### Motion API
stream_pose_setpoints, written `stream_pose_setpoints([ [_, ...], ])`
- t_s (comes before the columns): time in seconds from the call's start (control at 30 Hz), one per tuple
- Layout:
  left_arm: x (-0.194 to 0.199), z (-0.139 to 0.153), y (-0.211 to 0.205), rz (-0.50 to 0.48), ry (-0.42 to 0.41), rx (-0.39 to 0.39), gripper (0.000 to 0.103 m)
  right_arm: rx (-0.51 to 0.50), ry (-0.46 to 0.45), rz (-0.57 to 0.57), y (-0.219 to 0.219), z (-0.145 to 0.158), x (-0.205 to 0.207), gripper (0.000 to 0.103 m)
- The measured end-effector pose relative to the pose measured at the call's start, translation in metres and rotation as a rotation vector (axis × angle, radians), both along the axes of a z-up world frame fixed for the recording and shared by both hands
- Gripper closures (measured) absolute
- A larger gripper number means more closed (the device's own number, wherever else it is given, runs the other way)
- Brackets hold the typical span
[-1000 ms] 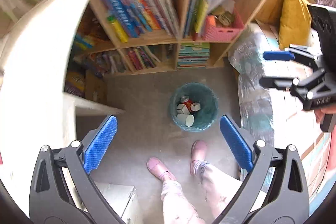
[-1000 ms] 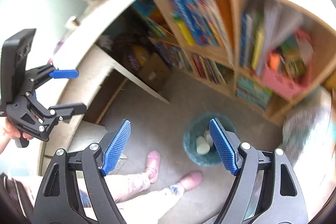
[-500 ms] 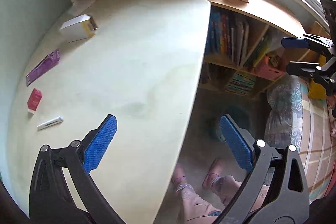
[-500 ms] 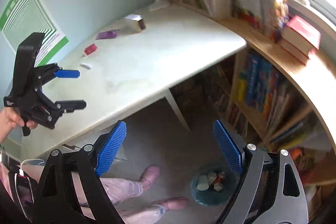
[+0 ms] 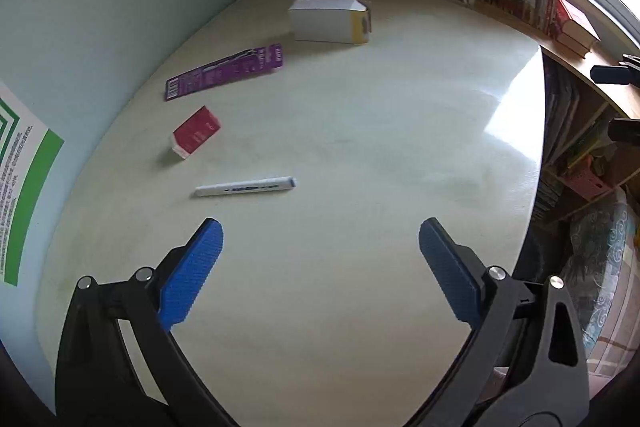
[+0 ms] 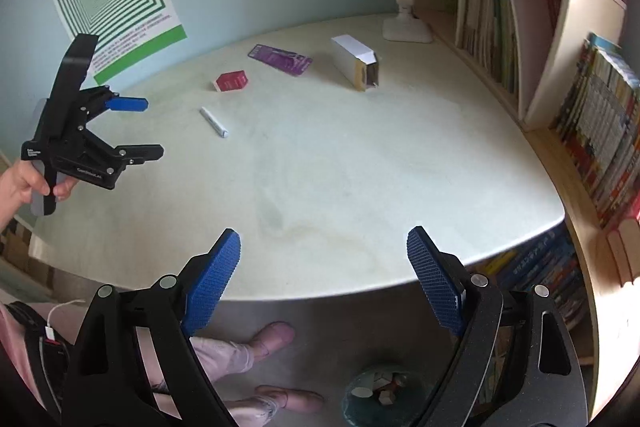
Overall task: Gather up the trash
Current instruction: 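Bring both open tools back over the desk toward the red box and white carton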
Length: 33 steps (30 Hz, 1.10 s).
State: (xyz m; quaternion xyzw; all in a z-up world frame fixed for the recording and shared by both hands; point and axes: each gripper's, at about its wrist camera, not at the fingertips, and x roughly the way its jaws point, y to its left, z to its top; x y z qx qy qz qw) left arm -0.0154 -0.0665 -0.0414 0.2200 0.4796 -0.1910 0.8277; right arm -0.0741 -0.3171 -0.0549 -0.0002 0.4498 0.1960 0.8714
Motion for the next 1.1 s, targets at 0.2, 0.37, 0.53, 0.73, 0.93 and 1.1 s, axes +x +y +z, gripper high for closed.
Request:
stream_pose_setpoints([
  [0.2, 0.03, 0.006, 0.034, 0.029, -0.02, 0.022, 0.007, -0.017, 0.01, 0.054, 0.032, 0.005, 0.049, 0.018],
  [0.37, 0.058, 0.006, 0.051, 0.032, -0.013, 0.031, 0.007, -0.032, 0.007, 0.059, 0.051, 0.009, 0.084, 0.018],
  [0.53, 0.083, 0.002, 0.063, 0.027, -0.009, 0.034, 0.007, -0.045, 0.008, 0.062, 0.064, 0.009, 0.114, 0.018],
  [0.73, 0.11, -0.012, 0.075, 0.05, 0.009, 0.05, 0.007, -0.091, 0.003, 0.066, 0.062, 0.004, 0.149, 0.016],
  [0.93, 0.136, -0.025, 0.084, 0.095, 0.022, 0.084, 0.007, -0.104, 0.007, 0.095, 0.05, 0.002, 0.19, 0.015],
  [1.1, 0.156, -0.033, 0.088, 0.116, 0.022, 0.119, 0.007, -0.113, 0.01, 0.128, 0.05, -0.003, 0.224, 0.015],
])
